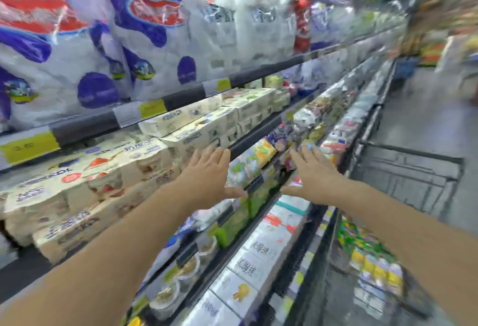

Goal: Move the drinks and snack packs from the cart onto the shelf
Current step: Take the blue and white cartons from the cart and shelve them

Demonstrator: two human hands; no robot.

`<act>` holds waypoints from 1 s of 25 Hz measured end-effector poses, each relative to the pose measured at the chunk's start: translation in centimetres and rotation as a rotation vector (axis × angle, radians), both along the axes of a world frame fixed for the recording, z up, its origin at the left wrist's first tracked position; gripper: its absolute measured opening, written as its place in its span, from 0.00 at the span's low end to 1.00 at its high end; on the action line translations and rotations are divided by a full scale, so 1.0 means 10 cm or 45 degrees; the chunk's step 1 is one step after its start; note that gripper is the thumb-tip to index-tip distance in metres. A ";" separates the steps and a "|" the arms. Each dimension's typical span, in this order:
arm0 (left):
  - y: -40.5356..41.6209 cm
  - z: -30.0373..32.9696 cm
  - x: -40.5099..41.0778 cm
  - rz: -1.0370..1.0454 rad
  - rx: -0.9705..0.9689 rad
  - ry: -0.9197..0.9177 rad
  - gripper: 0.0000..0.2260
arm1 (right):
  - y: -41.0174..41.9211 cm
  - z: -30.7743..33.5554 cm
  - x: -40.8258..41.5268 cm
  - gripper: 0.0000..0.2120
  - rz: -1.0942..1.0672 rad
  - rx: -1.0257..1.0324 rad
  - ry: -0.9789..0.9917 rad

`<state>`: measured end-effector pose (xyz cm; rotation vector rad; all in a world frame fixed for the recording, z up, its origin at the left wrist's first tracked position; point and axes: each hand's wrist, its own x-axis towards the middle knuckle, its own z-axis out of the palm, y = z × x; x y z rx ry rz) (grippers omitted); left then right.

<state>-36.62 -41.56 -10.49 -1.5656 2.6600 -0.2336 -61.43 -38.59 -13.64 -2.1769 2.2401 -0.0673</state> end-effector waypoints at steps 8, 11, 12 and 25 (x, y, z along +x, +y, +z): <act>-0.63 -0.50 -2.81 -0.356 0.117 -0.041 0.45 | 0.19 -0.43 -2.57 0.51 -0.442 0.110 -0.008; -0.65 -0.65 -3.68 -0.501 0.181 -0.041 0.45 | 0.37 -0.59 -3.30 0.50 -0.563 0.123 -0.025; -0.65 -0.70 -3.97 -0.539 0.208 -0.043 0.44 | 0.43 -0.66 -3.52 0.50 -0.606 0.128 -0.040; -1.40 -2.07 -5.91 -0.877 0.506 -0.148 0.43 | 0.03 -1.92 -4.77 0.47 -0.918 0.332 -0.316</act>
